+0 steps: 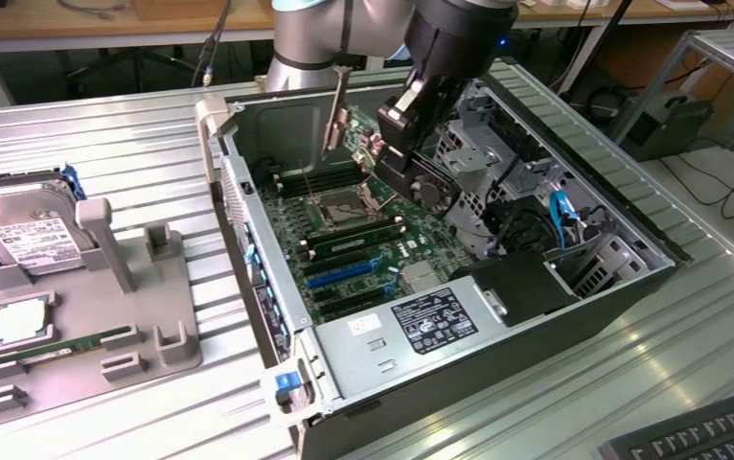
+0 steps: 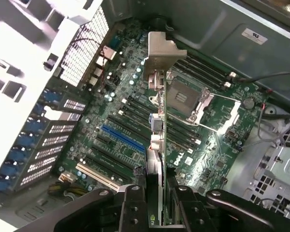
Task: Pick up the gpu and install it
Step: 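Insert the gpu into the slot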
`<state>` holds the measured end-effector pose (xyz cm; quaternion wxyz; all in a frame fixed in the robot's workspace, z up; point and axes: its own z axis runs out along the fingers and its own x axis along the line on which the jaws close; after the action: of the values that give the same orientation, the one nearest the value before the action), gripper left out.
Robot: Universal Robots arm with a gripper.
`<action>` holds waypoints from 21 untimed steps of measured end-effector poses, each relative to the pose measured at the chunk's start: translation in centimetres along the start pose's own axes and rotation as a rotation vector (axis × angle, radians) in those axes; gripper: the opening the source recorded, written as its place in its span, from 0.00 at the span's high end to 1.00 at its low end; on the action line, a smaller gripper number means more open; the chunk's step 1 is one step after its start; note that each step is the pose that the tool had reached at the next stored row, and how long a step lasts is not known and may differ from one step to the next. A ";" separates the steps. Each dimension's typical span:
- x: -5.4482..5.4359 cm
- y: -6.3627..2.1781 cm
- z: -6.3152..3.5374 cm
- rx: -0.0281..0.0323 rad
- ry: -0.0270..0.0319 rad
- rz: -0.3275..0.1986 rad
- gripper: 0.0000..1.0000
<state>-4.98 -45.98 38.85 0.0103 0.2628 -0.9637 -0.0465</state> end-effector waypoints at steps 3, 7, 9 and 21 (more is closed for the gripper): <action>0.0 0.00 0.04 0.0039 -0.0011 -0.062 0.74; 0.0 -0.01 0.09 0.0084 -0.0015 -0.147 0.74; 0.0 -0.01 0.12 0.0099 -0.0007 -0.187 0.74; 0.0 -0.03 0.33 0.0196 0.0074 -0.493 0.74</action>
<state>-4.98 -45.98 38.52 -0.0003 0.4901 -0.8709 -0.0373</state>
